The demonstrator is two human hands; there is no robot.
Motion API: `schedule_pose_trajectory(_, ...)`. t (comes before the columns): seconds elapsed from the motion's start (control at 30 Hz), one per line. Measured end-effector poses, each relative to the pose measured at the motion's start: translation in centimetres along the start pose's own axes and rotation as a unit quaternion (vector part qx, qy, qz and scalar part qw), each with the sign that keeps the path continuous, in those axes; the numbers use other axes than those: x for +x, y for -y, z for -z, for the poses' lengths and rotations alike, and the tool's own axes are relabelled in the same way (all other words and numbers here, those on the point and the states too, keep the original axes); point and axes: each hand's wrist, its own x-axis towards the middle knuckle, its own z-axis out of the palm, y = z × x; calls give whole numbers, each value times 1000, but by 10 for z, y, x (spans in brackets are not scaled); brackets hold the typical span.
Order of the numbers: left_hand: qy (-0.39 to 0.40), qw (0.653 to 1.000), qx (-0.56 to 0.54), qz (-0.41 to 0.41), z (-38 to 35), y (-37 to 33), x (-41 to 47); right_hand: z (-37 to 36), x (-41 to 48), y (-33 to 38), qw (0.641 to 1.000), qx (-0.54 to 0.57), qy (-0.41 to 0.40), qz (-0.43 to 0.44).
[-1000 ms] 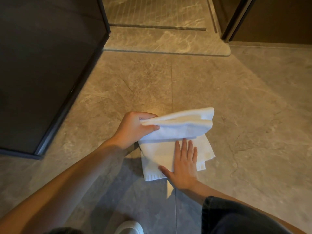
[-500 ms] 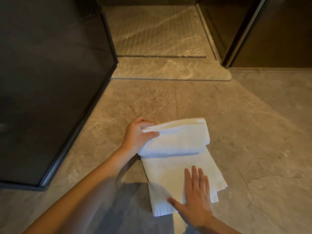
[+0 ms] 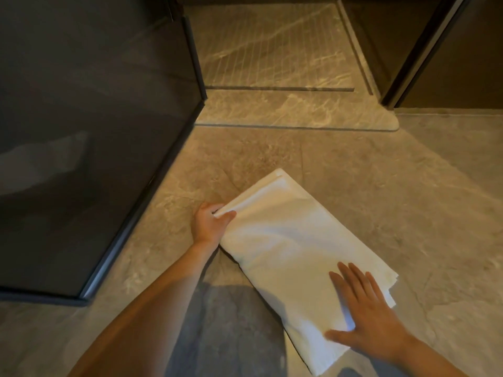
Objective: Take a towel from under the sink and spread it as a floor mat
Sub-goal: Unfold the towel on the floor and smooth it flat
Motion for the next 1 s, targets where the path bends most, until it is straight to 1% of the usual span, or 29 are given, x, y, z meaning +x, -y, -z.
schedule_pose_trajectory(0.13, -17, 997, 67, 39, -2, 18, 0, 6, 2, -4, 1000, 14, 3, 15)
schedule_pose_trajectory(0.2, -29, 995, 85, 42, -2, 15, -1, 8, 2, -5, 1000, 11, 1, 19)
schedule_pose_trajectory(0.23, -28, 994, 107, 28, -1, 11, -2, 8, 2, -5, 1000, 9, 0, 21)
schedule_pose_trajectory(0.27, -18, 989, 144, -13, -1, 7, -4, 8, 2, -5, 1000, 13, 1, 21)
schedule_pose_trajectory(0.3, 4, 979, 186, -81, -2, 3, -8, 7, 2, -5, 1000, 19, 1, 21)
schedule_pose_trajectory(0.33, 40, 959, 225, -167, -4, -2, -12, 8, 2, -4, 1000, 22, -1, 21)
schedule_pose_trajectory(0.4, 126, 892, 280, -333, -12, -10, -27, 8, 2, -3, 1000, 17, -6, 23)
schedule_pose_trajectory(0.43, 161, 857, 299, -388, -18, -10, -35, 9, 2, -3, 1000, 15, -6, 23)
schedule_pose_trajectory(0.47, 187, 830, 316, -420, -24, -7, -42, 9, 2, -3, 1000, 14, -7, 23)
schedule_pose_trajectory(0.5, 210, 813, 331, -430, -29, -3, -47, 9, 2, -2, 1000, 13, -8, 22)
schedule_pose_trajectory(0.57, 237, 800, 358, -418, -35, 8, -51, 10, 1, -2, 1000, 12, -10, 23)
schedule_pose_trajectory(0.7, 241, 811, 359, -394, -40, 19, -51, 10, 1, -2, 999, 17, -11, 26)
schedule_pose_trajectory(0.83, 242, 817, 361, -378, -39, 16, -55, 20, 2, -14, 999, 9, -5, 50)
schedule_pose_trajectory(0.93, 241, 839, 378, -309, -41, 10, -83, 38, 11, -36, 997, 27, -23, 72)
schedule_pose_trajectory(1.0, 236, 854, 396, -240, -47, 5, -115, 50, 20, -44, 997, 35, -34, 58)
